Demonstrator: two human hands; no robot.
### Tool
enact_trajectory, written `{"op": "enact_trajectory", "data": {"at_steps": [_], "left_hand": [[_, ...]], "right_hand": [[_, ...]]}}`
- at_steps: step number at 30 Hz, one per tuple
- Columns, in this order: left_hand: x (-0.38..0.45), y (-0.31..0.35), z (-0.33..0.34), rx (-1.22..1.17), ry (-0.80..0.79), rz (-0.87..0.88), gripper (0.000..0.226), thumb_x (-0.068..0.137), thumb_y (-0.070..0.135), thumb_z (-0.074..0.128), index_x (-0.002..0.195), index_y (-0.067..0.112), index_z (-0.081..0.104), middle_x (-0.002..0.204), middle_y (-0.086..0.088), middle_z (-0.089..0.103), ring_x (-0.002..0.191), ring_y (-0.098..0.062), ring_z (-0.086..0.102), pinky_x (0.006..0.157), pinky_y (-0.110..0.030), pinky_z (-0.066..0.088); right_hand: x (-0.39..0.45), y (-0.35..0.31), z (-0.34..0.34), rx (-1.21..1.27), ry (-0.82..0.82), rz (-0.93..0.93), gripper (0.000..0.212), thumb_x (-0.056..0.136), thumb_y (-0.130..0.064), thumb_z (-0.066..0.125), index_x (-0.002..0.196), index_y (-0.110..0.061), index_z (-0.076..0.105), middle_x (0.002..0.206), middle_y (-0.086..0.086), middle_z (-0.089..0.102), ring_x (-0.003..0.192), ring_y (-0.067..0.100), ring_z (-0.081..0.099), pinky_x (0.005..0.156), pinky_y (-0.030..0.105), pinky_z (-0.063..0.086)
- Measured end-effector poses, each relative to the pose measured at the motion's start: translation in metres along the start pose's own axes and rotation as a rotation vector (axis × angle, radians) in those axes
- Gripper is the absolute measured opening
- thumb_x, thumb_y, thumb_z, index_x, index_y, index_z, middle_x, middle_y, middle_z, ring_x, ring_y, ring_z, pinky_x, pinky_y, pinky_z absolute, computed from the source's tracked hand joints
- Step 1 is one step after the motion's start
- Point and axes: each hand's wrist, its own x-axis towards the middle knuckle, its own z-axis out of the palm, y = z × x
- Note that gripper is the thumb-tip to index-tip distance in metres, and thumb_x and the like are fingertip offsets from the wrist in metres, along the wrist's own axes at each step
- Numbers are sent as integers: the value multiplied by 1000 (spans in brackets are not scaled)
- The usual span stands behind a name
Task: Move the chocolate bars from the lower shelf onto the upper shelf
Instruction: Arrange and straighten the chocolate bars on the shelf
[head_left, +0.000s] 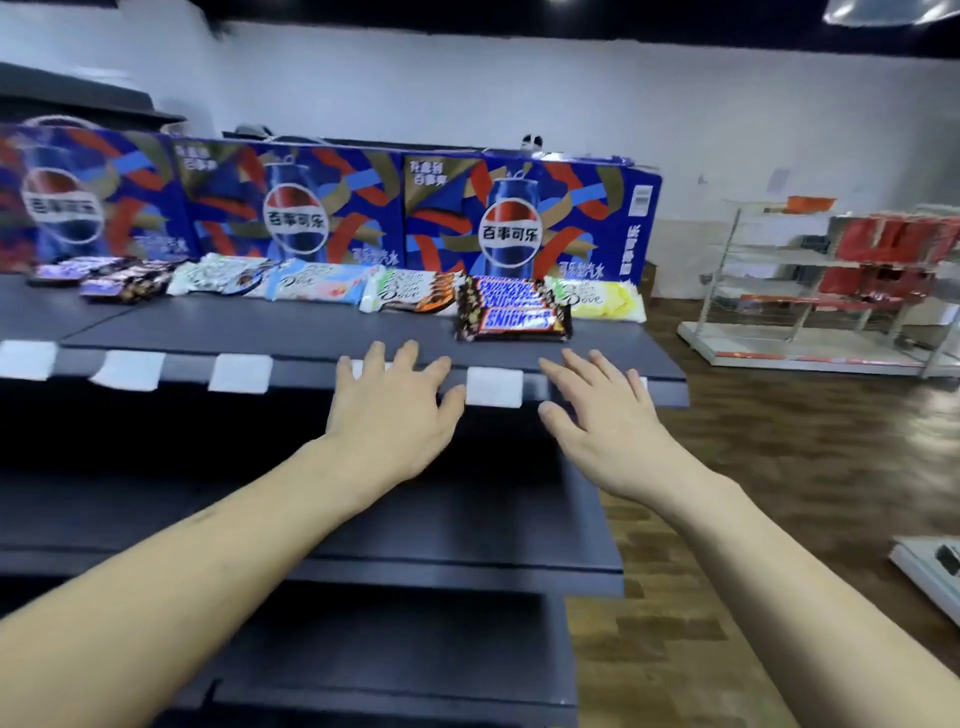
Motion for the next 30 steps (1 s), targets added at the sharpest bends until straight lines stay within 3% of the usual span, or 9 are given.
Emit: {"op": "enact_trajectory", "data": {"at_steps": [12,20,30], "left_hand": [[-140,-126,2,62,-206,-358,58,98,52,13,152,28,14,159,-7,12,145,-34,7,114,-54,16],[-210,-252,7,74,-192,-577,57,99,48,12,151,25,15,159,-9,14,145,-33,8,114,-54,16],[-273,-433,29,106,-187,-687,57,99,50,24,148,22,24,152,-8,29,141,-31,21,112,-50,21]], "right_hand": [[-36,-143,71,58,-178,-256,56,100,-46,36,153,-31,24,163,-6,12,151,17,1,120,50,-2],[-18,-282,140,72,-283,-416,54,102,-42,31,153,-27,23,163,-1,12,151,19,-1,120,48,-2],[-1,-467,248,105,-400,-505,57,102,-45,32,154,-26,20,163,-2,11,151,18,-2,121,45,1]]}}
